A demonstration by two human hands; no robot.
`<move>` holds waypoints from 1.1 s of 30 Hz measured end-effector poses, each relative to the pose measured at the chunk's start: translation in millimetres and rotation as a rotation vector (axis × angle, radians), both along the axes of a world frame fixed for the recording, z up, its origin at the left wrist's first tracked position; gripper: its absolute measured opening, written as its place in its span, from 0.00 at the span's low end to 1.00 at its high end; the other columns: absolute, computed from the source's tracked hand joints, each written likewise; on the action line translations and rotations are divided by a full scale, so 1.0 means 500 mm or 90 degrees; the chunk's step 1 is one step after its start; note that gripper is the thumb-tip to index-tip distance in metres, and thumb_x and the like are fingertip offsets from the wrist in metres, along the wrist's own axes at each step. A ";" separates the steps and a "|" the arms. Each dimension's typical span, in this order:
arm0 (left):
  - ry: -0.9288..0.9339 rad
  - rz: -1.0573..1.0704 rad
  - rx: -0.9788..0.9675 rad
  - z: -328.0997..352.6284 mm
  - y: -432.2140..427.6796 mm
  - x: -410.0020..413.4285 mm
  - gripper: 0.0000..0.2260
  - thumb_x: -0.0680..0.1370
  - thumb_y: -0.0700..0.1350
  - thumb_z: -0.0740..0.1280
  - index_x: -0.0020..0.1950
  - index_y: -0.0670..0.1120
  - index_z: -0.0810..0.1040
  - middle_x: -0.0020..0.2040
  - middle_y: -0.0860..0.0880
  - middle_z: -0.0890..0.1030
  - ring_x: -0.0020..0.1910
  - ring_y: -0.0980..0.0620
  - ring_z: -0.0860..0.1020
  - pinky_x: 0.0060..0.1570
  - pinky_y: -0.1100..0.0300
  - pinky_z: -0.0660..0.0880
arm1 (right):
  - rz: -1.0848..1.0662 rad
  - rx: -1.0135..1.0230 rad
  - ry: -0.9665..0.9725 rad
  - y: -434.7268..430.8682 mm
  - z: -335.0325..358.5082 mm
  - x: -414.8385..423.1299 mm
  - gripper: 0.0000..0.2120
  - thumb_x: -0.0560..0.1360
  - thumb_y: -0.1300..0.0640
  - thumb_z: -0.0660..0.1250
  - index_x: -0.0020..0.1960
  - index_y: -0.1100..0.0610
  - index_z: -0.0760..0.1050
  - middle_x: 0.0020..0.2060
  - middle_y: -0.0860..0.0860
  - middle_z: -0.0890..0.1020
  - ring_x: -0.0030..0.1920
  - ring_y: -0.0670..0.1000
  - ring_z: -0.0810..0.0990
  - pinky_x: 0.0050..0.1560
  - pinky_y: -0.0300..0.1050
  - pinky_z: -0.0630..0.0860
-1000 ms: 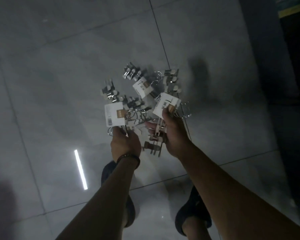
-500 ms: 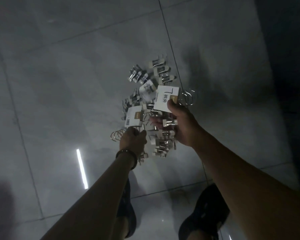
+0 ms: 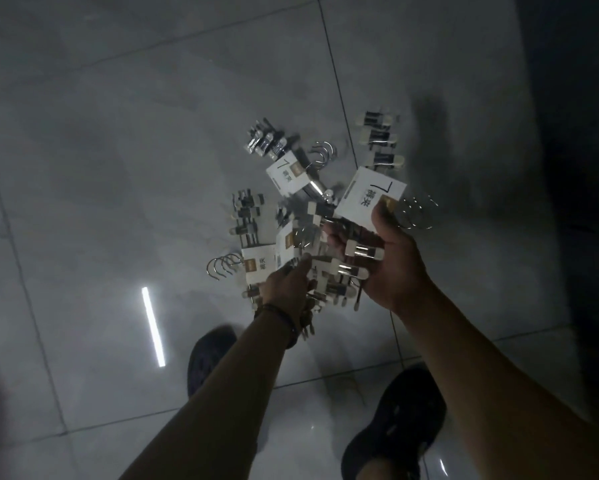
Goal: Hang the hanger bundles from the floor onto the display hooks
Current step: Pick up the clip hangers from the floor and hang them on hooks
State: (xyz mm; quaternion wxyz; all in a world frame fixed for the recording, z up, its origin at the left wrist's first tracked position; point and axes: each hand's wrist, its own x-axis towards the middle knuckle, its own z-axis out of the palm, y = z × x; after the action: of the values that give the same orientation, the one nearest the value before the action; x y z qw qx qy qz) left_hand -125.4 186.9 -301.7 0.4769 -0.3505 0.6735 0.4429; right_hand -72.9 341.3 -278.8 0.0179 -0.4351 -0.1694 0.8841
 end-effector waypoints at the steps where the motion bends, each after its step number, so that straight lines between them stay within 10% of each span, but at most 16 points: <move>1: -0.022 -0.022 0.005 0.000 0.002 -0.005 0.11 0.81 0.57 0.71 0.49 0.50 0.81 0.46 0.48 0.82 0.34 0.53 0.76 0.30 0.60 0.76 | -0.011 -0.010 0.006 0.002 0.001 0.007 0.32 0.79 0.43 0.67 0.77 0.58 0.69 0.67 0.66 0.80 0.68 0.63 0.81 0.67 0.56 0.80; 11: 0.355 -0.504 -0.159 -0.003 -0.003 -0.062 0.15 0.81 0.63 0.67 0.56 0.53 0.79 0.44 0.54 0.86 0.44 0.50 0.86 0.48 0.47 0.85 | -0.063 -0.117 -0.005 0.023 0.011 0.058 0.35 0.82 0.37 0.65 0.72 0.67 0.74 0.69 0.65 0.80 0.68 0.60 0.81 0.76 0.54 0.71; 15: 0.170 -0.341 -0.022 0.003 0.009 -0.061 0.13 0.80 0.60 0.71 0.54 0.50 0.82 0.42 0.51 0.87 0.37 0.53 0.84 0.45 0.51 0.87 | -0.049 -0.098 -0.020 0.031 0.018 0.062 0.34 0.83 0.34 0.61 0.60 0.65 0.85 0.59 0.61 0.85 0.55 0.54 0.87 0.66 0.47 0.80; 20: 0.019 -0.097 0.153 0.010 0.004 -0.004 0.10 0.84 0.54 0.67 0.52 0.48 0.81 0.33 0.54 0.84 0.24 0.59 0.75 0.26 0.63 0.76 | -0.037 -0.087 -0.027 0.020 0.012 0.086 0.35 0.83 0.33 0.58 0.70 0.63 0.76 0.52 0.56 0.85 0.48 0.52 0.85 0.49 0.48 0.85; 27: 0.008 -0.017 0.168 0.014 0.027 0.045 0.16 0.86 0.55 0.64 0.58 0.43 0.81 0.41 0.45 0.82 0.26 0.55 0.74 0.24 0.62 0.71 | 0.009 0.029 -0.041 0.014 -0.014 0.130 0.35 0.85 0.37 0.55 0.80 0.63 0.65 0.51 0.59 0.80 0.46 0.55 0.80 0.44 0.48 0.81; 33: 0.036 0.148 0.139 0.025 0.075 0.067 0.13 0.85 0.55 0.65 0.56 0.46 0.80 0.45 0.43 0.83 0.30 0.50 0.77 0.29 0.59 0.74 | 0.010 0.186 -0.113 -0.002 -0.008 0.135 0.25 0.74 0.34 0.69 0.64 0.46 0.82 0.54 0.61 0.87 0.50 0.58 0.88 0.44 0.53 0.85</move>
State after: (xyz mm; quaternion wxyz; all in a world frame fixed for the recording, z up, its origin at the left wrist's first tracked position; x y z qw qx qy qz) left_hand -92.1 224.6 -289.0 0.4384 -0.3594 0.5897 0.5753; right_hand -5.5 340.5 -282.8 0.0592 -0.5033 -0.3002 0.8081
